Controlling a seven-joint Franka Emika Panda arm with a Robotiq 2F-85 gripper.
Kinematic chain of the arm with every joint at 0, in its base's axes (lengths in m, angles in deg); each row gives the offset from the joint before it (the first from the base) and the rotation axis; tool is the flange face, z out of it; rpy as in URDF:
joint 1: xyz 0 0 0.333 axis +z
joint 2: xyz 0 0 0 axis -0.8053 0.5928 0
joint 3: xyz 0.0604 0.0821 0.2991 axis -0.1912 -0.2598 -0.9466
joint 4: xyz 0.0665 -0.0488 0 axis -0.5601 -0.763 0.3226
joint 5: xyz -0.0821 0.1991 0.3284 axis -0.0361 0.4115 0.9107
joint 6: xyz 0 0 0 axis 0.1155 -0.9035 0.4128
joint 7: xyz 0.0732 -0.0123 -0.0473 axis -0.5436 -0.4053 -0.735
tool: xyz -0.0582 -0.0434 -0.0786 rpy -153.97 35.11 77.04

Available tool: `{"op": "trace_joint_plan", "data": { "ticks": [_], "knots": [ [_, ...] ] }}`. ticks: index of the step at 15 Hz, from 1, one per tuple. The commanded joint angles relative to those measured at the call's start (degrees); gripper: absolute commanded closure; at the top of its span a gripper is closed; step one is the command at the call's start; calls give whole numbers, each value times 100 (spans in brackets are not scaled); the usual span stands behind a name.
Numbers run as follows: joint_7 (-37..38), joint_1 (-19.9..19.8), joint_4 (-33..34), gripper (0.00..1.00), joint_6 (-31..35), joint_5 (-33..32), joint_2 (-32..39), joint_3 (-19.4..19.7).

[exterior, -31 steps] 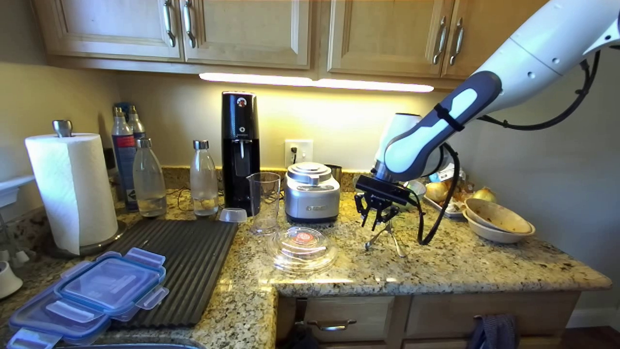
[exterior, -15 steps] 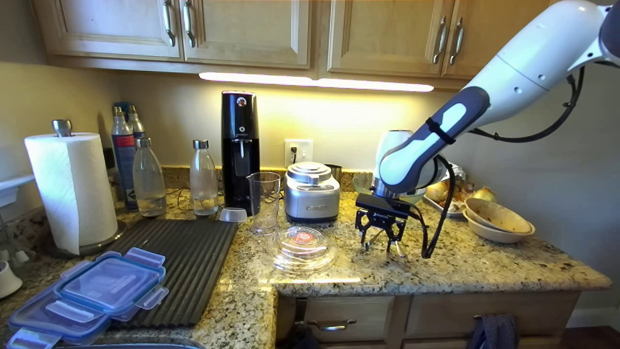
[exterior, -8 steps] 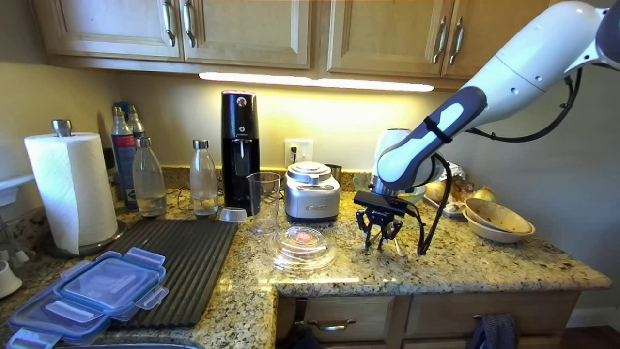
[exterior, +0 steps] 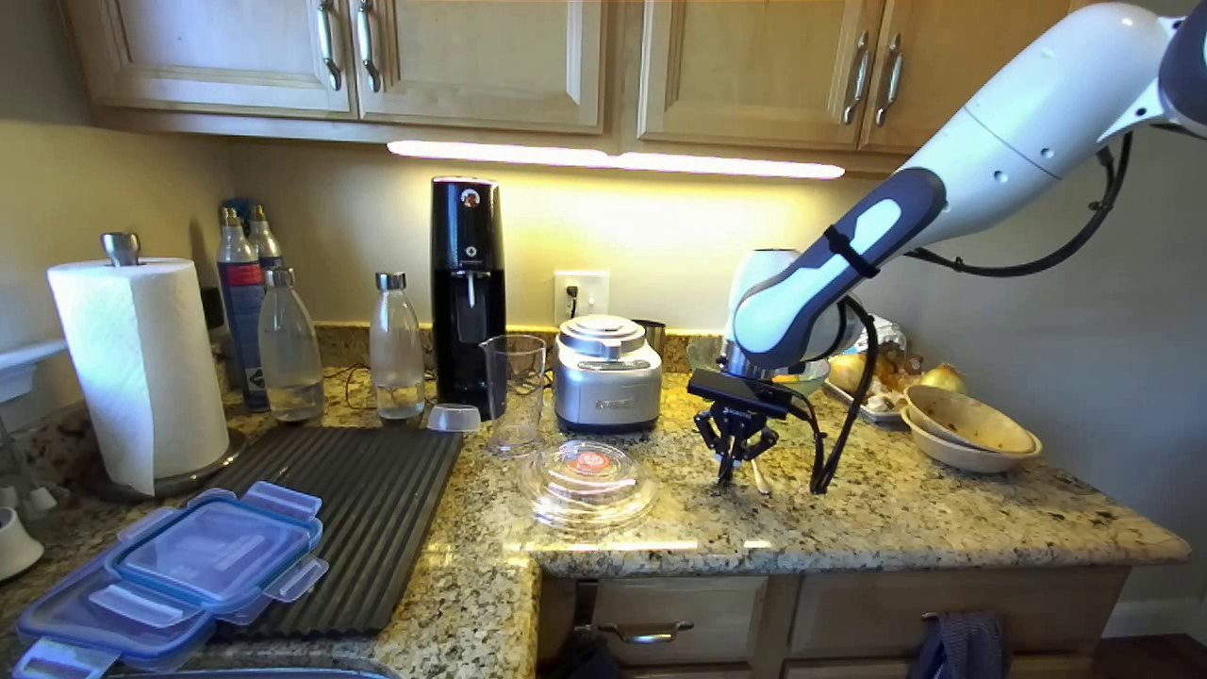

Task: Stack the white bowls together, then put the two forks on top of the bowls

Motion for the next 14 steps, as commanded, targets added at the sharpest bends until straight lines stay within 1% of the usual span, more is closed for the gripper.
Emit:
{"op": "trace_joint_plan", "data": {
  "ticks": [1, 4, 9, 13, 14],
  "knots": [
    [110, 6, -52, 92, -63, 16, -94, 61],
    [177, 76, -179, 93, 25, -51, -233, 151],
    [294, 303, -480, 92, 180, -287, -655, 357],
    [412, 378, -494, 93, 61, -512, -793, 457],
    [453, 435, -468, 94, -25, -685, -772, 560]
  ]
}}
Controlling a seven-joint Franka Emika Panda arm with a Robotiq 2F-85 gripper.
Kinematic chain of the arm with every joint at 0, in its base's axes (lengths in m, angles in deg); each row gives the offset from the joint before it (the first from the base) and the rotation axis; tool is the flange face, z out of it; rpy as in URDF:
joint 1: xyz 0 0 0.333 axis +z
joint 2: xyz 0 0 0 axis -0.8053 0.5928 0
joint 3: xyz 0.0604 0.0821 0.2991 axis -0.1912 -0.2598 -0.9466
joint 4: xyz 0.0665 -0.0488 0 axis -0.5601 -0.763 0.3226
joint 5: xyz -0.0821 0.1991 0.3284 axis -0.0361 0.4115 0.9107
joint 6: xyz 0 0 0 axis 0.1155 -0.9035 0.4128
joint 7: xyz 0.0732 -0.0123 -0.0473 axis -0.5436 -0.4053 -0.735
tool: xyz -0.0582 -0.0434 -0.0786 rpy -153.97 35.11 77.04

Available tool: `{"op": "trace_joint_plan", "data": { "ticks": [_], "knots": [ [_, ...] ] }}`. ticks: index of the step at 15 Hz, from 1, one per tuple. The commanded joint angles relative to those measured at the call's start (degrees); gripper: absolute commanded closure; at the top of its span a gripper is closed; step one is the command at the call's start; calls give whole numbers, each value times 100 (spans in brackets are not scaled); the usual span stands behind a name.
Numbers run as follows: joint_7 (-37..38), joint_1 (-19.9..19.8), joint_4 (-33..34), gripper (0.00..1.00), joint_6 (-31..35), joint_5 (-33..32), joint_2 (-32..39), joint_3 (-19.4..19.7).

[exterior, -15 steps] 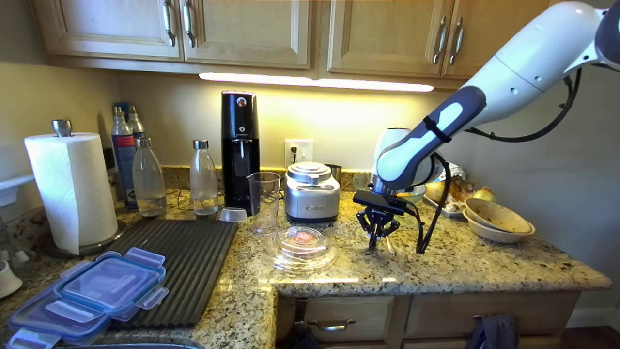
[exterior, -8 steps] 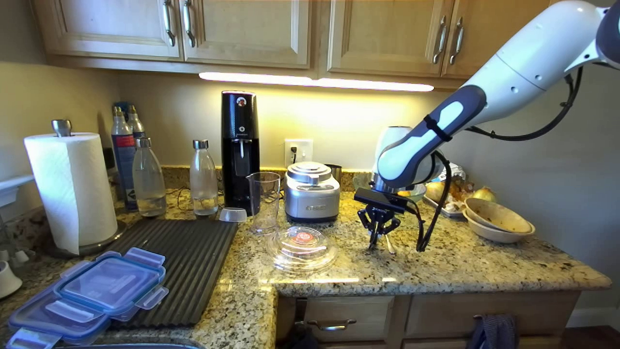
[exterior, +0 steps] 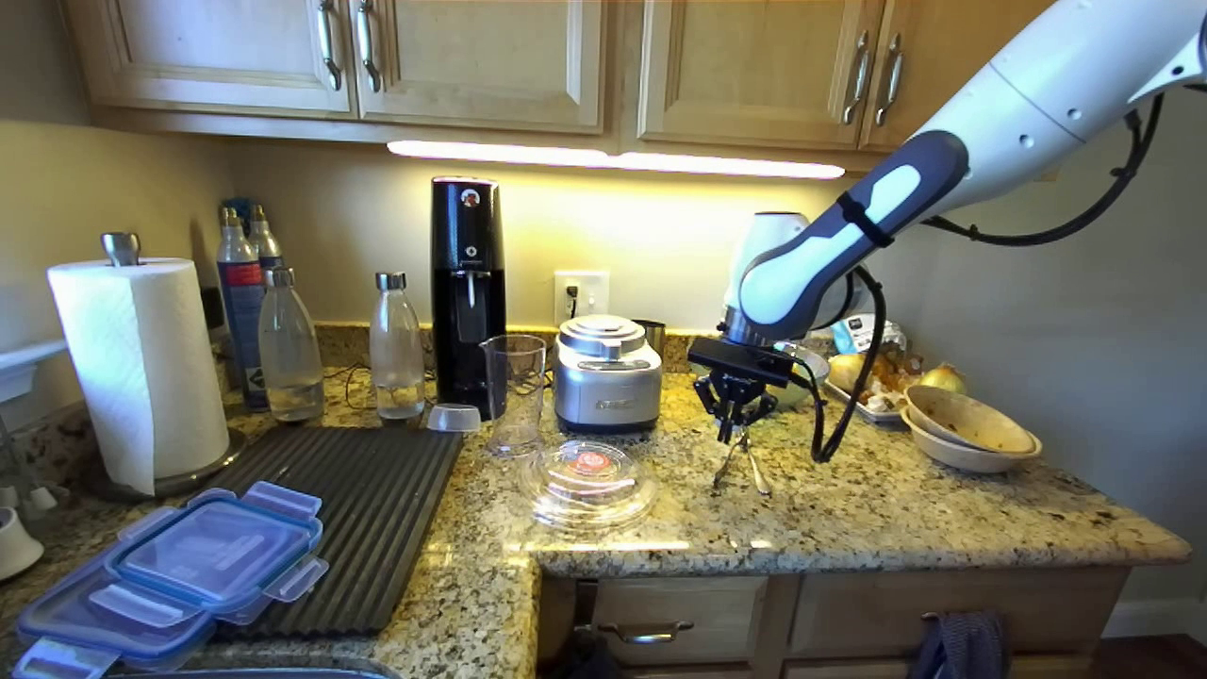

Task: Stack the white bowls together, then put the two forks on top of the bowls

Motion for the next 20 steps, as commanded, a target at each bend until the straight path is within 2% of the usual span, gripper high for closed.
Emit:
{"op": "trace_joint_plan", "data": {
  "ticks": [1, 2, 3, 5, 15, 20],
  "knots": [
    [268, 163, -300, 94, -199, -474, -243, 268],
    [282, 160, -267, 93, -276, -590, -205, 302],
    [193, 123, -245, 68, -347, -711, -181, 315],
    [-30, -2, -209, 66, -426, -857, -155, 275],
    [-1312, -506, 112, 2, -590, -782, 207, 51],
    [-1902, -594, 330, 0, -587, -705, 430, 23]
  ]
}}
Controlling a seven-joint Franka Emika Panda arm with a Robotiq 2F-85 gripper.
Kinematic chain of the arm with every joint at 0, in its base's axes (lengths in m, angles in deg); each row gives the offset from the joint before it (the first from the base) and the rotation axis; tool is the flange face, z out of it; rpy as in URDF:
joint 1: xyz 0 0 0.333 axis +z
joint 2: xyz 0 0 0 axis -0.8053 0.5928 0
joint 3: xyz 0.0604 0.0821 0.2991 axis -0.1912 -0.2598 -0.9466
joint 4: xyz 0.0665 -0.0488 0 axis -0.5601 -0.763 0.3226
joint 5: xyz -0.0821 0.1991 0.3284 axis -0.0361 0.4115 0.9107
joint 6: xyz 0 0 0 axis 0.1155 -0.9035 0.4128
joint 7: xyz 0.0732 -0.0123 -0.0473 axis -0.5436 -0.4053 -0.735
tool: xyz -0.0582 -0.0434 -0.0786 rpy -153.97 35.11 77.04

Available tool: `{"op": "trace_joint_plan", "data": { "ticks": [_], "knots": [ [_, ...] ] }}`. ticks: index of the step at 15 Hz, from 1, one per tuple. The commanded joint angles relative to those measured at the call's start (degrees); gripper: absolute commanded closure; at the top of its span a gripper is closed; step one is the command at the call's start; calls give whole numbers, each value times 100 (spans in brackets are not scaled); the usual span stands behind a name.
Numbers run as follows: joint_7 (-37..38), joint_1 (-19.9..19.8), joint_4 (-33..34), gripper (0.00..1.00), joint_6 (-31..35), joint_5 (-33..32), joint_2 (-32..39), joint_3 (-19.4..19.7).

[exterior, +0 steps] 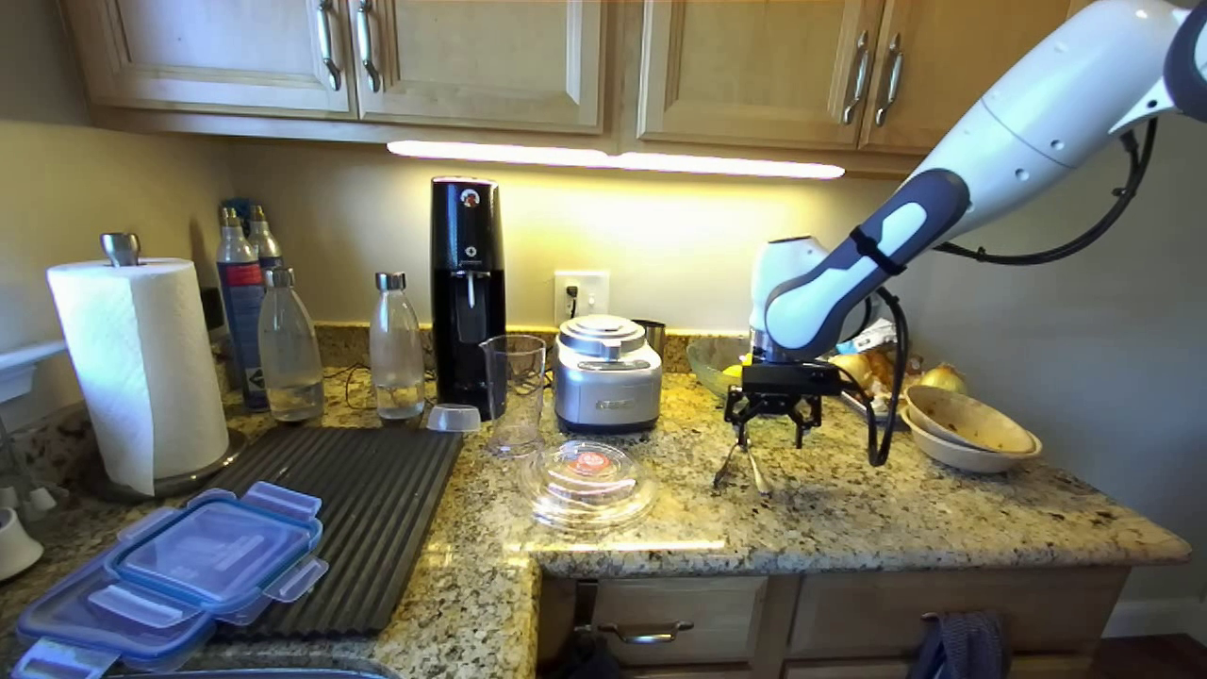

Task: Stack the white bowls together, then put the two forks on top of the bowls

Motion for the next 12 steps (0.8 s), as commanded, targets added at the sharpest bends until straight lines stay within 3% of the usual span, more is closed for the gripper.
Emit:
{"op": "trace_joint_plan", "data": {
  "ticks": [1, 12],
  "knots": [
    [-450, -132, 232, 0, -226, 97, 130, -126],
    [-934, -91, 686, 3, -476, 168, 522, -170]
  ]
}}
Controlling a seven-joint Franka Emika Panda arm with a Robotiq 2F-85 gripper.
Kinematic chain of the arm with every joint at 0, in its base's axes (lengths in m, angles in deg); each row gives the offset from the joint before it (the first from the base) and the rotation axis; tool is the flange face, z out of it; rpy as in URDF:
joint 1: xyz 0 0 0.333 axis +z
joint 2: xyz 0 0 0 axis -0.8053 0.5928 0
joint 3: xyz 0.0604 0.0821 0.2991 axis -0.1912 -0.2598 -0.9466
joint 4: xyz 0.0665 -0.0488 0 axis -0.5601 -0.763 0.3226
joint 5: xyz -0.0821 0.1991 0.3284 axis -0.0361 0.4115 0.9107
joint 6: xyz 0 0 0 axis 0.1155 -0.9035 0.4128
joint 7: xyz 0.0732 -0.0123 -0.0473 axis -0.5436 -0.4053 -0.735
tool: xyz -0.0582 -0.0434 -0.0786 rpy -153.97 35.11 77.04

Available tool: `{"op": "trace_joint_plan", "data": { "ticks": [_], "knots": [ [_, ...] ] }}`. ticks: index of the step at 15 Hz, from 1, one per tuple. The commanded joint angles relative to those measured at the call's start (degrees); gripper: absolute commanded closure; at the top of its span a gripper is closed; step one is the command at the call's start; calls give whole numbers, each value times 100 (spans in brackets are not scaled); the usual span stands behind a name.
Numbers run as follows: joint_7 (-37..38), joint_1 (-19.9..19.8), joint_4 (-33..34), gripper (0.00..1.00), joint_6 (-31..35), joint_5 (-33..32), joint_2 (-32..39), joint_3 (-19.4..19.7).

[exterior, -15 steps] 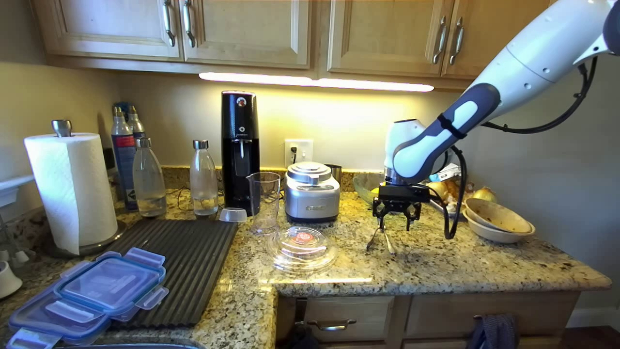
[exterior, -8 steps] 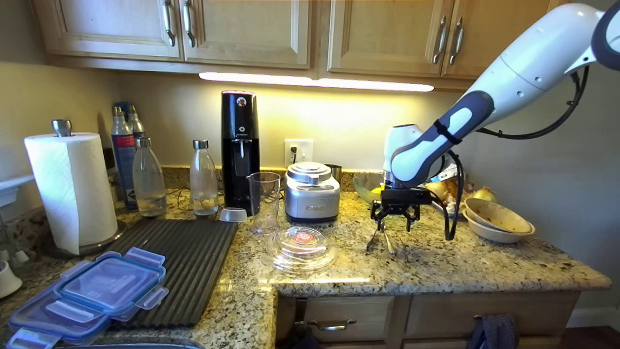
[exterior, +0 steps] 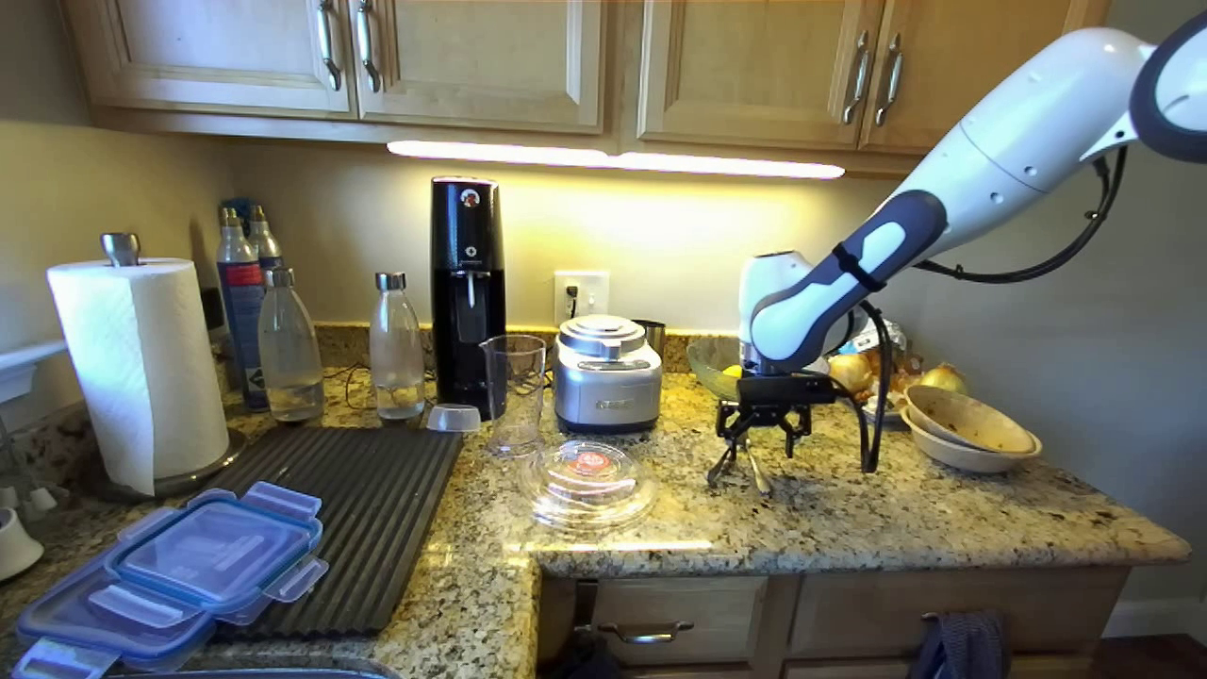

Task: Stack the white bowls together, then put the two forks on top of the bowls

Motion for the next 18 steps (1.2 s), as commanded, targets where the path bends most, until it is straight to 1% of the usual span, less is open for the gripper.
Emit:
{"op": "trace_joint_plan", "data": {
  "ticks": [1, 2, 3, 4, 6, 8, 9, 10, 11, 12, 13, 14, 15, 17, 18],
  "knots": [
    [-299, -77, 188, 11, -183, 127, 90, -101],
    [-363, -87, 211, 14, -177, 147, 108, -121],
    [-415, -84, 240, 23, -182, 160, 122, -124],
    [-472, -81, 274, 40, -192, 184, 131, -131],
    [-552, -86, 330, 54, -178, 237, 147, -154],
    [-625, -92, 355, 65, -157, 307, 167, -173],
    [-635, -80, 353, 66, -158, 324, 171, -159],
    [-647, -79, 348, 69, -149, 337, 171, -154],
    [-641, -80, 325, 69, -141, 338, 160, -145],
    [-635, -83, 306, 73, -137, 339, 151, -136],
    [-642, -93, 291, 73, -125, 355, 146, -143],
    [-641, -97, 278, 89, -114, 360, 140, -140],
    [-675, -122, 250, 88, -76, 393, 126, -168],
    [-763, -179, 217, 96, -10, 458, 96, -215],
    [-793, -180, 212, 97, -1, 489, 86, -212]
  ]
}}
